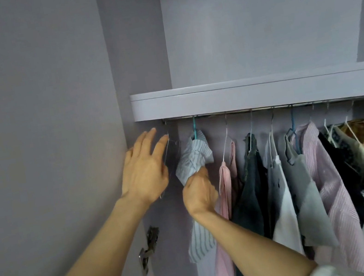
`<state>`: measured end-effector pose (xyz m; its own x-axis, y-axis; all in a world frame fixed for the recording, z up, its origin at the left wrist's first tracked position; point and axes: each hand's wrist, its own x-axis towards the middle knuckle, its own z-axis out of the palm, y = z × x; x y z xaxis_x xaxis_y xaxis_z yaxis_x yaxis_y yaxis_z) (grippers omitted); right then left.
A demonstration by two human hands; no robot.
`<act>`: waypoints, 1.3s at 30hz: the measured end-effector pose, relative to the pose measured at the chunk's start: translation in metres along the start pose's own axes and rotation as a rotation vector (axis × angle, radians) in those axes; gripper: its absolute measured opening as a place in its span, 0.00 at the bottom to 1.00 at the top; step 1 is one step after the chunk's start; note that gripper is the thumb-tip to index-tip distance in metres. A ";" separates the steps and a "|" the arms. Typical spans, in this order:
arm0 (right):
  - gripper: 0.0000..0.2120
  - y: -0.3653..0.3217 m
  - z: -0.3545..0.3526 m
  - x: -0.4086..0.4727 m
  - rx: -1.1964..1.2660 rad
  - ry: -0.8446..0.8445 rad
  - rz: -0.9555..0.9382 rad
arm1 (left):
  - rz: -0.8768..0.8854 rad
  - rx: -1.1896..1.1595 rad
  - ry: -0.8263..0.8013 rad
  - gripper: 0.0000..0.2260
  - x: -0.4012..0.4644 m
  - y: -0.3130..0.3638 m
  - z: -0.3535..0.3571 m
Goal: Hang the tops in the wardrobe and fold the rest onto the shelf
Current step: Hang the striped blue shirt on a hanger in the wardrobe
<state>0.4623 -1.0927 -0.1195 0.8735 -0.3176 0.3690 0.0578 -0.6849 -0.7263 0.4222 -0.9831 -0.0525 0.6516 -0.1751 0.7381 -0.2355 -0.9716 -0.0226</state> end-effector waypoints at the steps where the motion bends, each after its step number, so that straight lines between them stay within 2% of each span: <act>1: 0.16 0.003 0.007 0.009 -0.016 0.009 -0.018 | 0.012 0.024 0.007 0.31 0.005 -0.001 0.009; 7: 0.21 0.007 0.034 0.054 -0.083 -0.067 0.013 | -0.018 0.081 -0.027 0.35 0.045 -0.007 0.030; 9: 0.23 0.011 0.044 0.054 -0.091 -0.113 0.066 | -0.022 0.067 -0.024 0.34 0.048 -0.007 0.031; 12: 0.23 0.023 0.053 0.048 -0.109 -0.138 0.085 | -0.046 -0.085 -0.002 0.26 0.046 -0.009 0.026; 14: 0.23 0.028 0.051 0.038 -0.106 -0.159 0.077 | -0.048 -0.107 -0.042 0.27 0.041 -0.010 0.020; 20: 0.32 0.027 0.014 -0.002 -0.121 -0.239 -0.079 | -0.051 -0.044 -0.243 0.31 -0.011 0.013 0.003; 24: 0.26 0.036 -0.022 -0.034 -0.242 -0.277 -0.265 | -0.094 -0.039 -0.322 0.31 -0.063 0.027 -0.011; 27: 0.21 0.048 -0.046 -0.061 -0.209 -0.374 -0.381 | -0.174 -0.044 -0.359 0.29 -0.106 0.037 -0.028; 31: 0.16 0.067 -0.074 -0.099 -0.080 -0.580 -0.403 | -0.379 -0.173 -0.369 0.28 -0.160 0.054 -0.055; 33: 0.15 0.079 -0.083 -0.129 -0.041 -0.704 -0.419 | -0.500 -0.203 -0.377 0.28 -0.197 0.069 -0.069; 36: 0.13 0.091 -0.085 -0.162 0.029 -0.794 -0.458 | -0.619 -0.238 -0.375 0.27 -0.242 0.090 -0.079; 39: 0.13 0.093 -0.080 -0.210 0.100 -1.003 -0.490 | -0.801 -0.208 -0.364 0.26 -0.300 0.107 -0.097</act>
<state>0.2457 -1.1426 -0.2177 0.7371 0.6753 0.0266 0.5017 -0.5205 -0.6909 0.1312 -1.0195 -0.2109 0.8561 0.4674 0.2204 0.2842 -0.7822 0.5544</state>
